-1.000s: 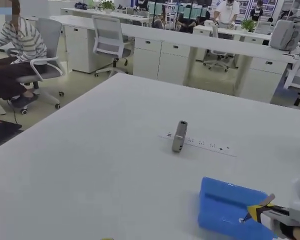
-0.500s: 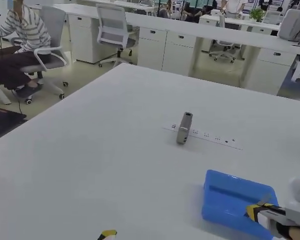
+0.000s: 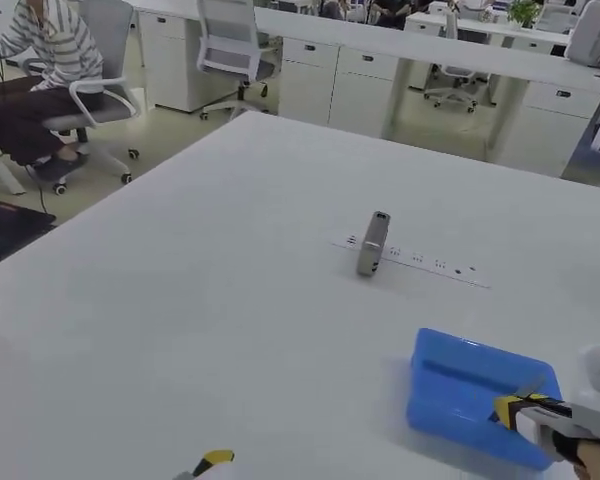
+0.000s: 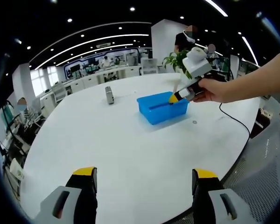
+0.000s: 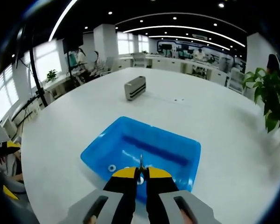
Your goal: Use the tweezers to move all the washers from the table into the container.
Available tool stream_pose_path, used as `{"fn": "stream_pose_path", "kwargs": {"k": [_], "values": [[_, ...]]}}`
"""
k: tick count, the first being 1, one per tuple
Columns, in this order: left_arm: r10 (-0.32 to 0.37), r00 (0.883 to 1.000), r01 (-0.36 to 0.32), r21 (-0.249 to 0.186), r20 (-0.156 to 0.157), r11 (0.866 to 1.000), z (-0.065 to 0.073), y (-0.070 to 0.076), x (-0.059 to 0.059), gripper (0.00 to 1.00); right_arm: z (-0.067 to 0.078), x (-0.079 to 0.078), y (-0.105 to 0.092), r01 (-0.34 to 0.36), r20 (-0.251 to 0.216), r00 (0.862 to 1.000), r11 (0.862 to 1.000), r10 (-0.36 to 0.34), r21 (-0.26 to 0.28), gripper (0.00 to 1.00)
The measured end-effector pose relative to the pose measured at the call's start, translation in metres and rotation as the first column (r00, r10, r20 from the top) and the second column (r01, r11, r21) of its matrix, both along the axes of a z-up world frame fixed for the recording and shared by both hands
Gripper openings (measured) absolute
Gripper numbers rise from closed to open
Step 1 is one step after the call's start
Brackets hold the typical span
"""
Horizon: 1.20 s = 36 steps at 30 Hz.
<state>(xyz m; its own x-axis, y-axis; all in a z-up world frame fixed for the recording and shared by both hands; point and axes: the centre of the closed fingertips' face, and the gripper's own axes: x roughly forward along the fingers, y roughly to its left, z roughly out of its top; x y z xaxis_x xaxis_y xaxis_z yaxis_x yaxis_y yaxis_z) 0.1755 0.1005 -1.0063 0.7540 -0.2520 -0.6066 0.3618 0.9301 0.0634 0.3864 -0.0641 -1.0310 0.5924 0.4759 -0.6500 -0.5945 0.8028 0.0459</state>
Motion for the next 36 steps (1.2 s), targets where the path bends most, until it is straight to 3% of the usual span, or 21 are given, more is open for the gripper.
{"fn": "stream_pose_path", "kwargs": {"k": [8,17,21,27,31,36], "values": [[0.000,1.000,0.000,0.001,-0.001,1.000,0.000,0.000,0.000,0.85,0.001,-0.002,-0.004,0.007,-0.015,1.000,1.000,-0.007,-0.001,0.03],[0.009,1.000,-0.009,-0.004,0.012,1.000,0.002,0.001,0.001,0.85,0.025,-0.010,-0.007,0.002,0.019,1.000,1.000,-0.003,0.024,0.03],[0.009,1.000,-0.009,-0.008,0.016,1.000,0.003,0.001,0.001,0.85,0.039,-0.019,-0.011,-0.004,0.046,0.999,1.000,0.003,0.030,0.03],[0.005,1.000,-0.005,-0.002,0.026,1.000,0.005,0.000,0.001,0.85,0.058,-0.033,-0.022,0.023,0.076,0.997,0.996,-0.029,0.082,0.03],[0.006,1.000,-0.006,-0.009,0.027,1.000,0.005,0.000,0.000,0.85,0.063,-0.048,-0.028,0.036,0.090,0.995,0.996,-0.043,0.087,0.03],[0.008,0.999,-0.008,-0.011,0.031,1.000,0.006,0.000,0.000,0.85,0.056,-0.060,-0.034,0.050,0.074,0.996,0.995,-0.056,0.089,0.03]]}}
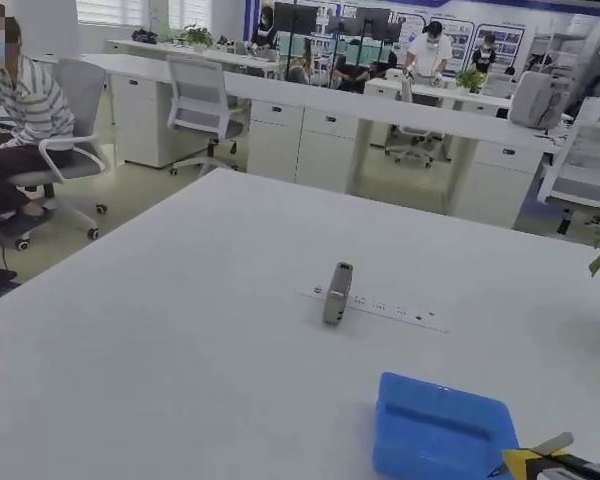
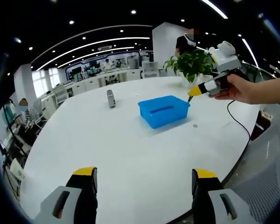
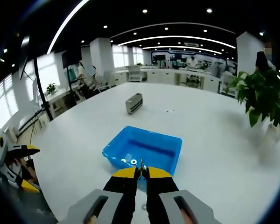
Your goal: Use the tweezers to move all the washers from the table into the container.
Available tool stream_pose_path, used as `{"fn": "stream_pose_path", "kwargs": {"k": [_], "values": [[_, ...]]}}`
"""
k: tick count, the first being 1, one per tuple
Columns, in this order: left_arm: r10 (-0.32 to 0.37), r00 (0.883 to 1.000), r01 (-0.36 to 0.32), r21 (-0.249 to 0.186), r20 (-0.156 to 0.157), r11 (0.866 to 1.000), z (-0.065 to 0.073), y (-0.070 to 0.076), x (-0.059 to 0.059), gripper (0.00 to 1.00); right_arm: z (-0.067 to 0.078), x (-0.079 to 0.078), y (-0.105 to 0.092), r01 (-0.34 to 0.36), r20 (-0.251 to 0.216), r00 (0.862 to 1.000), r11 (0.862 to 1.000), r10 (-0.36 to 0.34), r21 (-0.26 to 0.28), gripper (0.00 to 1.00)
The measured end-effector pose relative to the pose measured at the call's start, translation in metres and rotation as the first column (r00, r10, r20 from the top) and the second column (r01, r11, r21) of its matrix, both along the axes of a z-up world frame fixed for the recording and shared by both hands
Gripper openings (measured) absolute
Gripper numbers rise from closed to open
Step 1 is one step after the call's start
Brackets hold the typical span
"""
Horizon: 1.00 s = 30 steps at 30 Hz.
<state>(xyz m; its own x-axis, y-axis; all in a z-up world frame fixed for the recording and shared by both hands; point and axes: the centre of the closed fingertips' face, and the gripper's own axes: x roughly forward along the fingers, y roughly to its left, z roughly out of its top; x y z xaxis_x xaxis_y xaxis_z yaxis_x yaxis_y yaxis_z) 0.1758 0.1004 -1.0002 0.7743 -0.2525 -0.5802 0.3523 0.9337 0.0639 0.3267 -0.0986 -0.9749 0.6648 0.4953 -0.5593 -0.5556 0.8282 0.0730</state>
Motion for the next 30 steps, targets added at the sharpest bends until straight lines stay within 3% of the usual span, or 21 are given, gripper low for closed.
{"fn": "stream_pose_path", "kwargs": {"k": [12,25,30], "values": [[-0.004,1.000,0.004,0.007,0.004,1.000,0.000,0.000,0.000,0.84,-0.027,-0.021,-0.017,0.022,-0.063,0.998,0.999,-0.024,-0.037,0.03],[0.003,1.000,-0.003,0.011,0.005,1.000,0.000,0.001,0.000,0.84,-0.053,-0.027,-0.021,0.024,-0.116,0.993,0.997,-0.032,-0.075,0.03],[-0.001,1.000,0.001,0.013,0.002,1.000,0.000,0.001,0.000,0.84,-0.055,-0.027,-0.024,0.035,-0.117,0.992,0.996,-0.044,-0.083,0.03]]}}
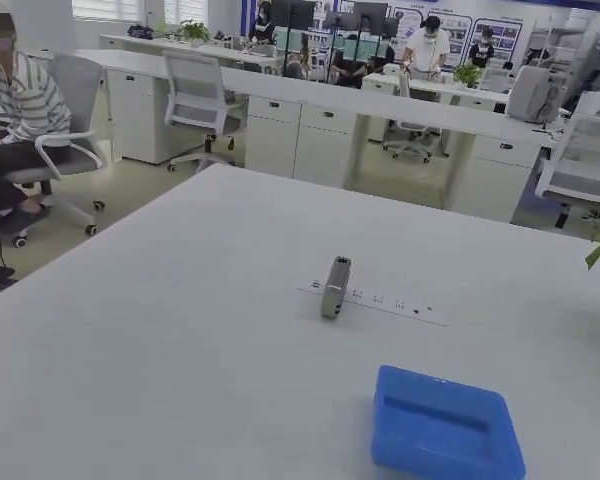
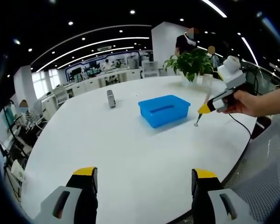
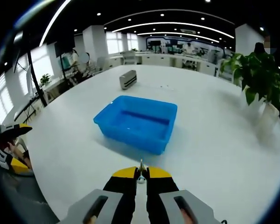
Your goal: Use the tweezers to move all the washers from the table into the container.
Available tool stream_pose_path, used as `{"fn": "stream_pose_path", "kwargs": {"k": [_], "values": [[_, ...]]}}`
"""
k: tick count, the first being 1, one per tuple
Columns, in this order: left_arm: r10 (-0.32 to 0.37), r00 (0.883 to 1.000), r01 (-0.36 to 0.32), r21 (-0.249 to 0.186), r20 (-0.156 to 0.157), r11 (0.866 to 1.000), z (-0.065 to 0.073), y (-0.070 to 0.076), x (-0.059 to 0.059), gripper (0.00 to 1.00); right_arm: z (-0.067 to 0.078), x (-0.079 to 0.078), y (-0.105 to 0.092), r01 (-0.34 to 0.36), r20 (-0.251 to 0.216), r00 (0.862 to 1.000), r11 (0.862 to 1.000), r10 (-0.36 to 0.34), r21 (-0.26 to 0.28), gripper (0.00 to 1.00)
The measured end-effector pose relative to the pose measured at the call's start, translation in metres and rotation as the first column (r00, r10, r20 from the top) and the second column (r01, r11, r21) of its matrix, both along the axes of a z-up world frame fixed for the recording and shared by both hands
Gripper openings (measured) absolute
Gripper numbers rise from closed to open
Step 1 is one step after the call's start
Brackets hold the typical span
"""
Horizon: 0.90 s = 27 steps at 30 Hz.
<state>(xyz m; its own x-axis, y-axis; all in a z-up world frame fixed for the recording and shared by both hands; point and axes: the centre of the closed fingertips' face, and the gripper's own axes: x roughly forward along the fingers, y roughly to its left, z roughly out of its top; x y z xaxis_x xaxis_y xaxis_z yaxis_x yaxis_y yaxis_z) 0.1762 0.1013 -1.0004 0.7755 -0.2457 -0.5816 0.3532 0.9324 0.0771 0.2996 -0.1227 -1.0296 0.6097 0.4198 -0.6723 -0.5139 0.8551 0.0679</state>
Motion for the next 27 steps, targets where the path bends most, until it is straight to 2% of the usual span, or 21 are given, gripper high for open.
{"fn": "stream_pose_path", "kwargs": {"k": [3,7,20,27], "values": [[-0.002,1.000,0.002,0.001,-0.002,1.000,-0.0004,-0.0004,-0.0001,0.84,-0.0006,0.0014,-0.0024,0.004,0.005,1.000,1.000,-0.004,-0.008,0.03],[-0.007,1.000,0.007,0.007,-0.007,1.000,-0.0016,-0.0012,-0.0004,0.84,-0.0058,0.0013,-0.0036,0.010,-0.011,1.000,1.000,-0.010,-0.004,0.03],[-0.002,1.000,0.002,0.005,-0.007,1.000,-0.0015,-0.0001,-0.0002,0.84,-0.0062,0.0033,0.0007,-0.015,0.000,1.000,0.999,0.015,-0.031,0.02],[-0.005,1.000,0.005,0.004,-0.010,1.000,-0.0018,-0.0005,-0.0006,0.84,-0.0056,0.0024,-0.0004,-0.017,-0.016,1.000,0.999,0.017,-0.029,0.02]]}}
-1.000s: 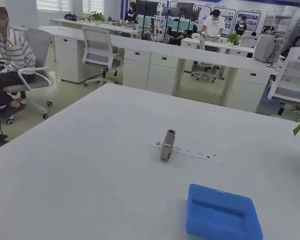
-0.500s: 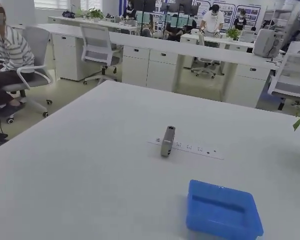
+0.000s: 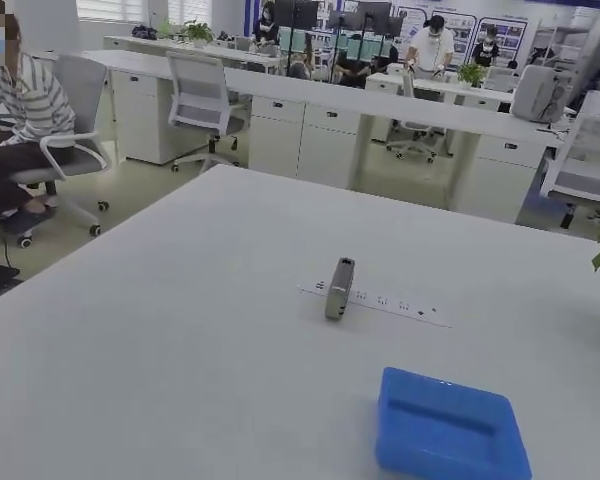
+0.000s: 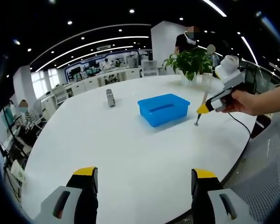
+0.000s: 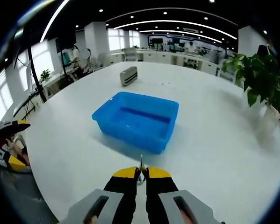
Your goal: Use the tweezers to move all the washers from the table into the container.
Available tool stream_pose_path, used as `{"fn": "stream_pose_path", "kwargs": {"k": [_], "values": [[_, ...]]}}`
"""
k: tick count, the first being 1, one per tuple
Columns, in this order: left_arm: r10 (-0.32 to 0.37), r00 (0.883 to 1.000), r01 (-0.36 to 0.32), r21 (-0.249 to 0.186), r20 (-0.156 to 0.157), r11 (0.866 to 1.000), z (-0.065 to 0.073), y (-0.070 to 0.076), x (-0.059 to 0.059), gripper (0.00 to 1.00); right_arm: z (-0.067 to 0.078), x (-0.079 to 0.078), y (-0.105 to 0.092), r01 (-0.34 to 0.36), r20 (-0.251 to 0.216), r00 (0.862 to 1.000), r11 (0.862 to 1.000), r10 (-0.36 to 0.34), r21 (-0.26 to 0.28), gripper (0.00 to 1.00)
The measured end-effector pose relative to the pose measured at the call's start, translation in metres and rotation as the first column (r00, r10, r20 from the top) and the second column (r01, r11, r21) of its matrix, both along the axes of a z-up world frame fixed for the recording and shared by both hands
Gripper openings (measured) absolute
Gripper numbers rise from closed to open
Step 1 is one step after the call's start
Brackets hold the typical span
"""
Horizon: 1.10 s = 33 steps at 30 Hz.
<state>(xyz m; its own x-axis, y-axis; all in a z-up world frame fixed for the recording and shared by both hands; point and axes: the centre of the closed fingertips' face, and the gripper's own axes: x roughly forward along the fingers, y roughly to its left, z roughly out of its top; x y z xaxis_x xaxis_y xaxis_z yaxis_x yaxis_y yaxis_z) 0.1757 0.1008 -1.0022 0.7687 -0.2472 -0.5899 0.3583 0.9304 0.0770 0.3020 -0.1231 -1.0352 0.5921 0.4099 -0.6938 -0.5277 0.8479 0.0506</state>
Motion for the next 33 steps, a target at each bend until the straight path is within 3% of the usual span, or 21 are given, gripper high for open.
{"fn": "stream_pose_path", "kwargs": {"k": [22,33], "values": [[0.004,1.000,-0.003,-0.028,0.029,1.000,0.006,0.000,0.002,0.84,0.048,0.012,-0.002,0.017,0.093,0.995,0.999,-0.020,0.029,0.02],[-0.011,1.000,0.012,-0.023,0.021,1.000,0.005,-0.002,0.000,0.84,0.087,0.032,0.006,-0.023,0.175,0.984,0.999,0.016,0.037,0.02]]}}
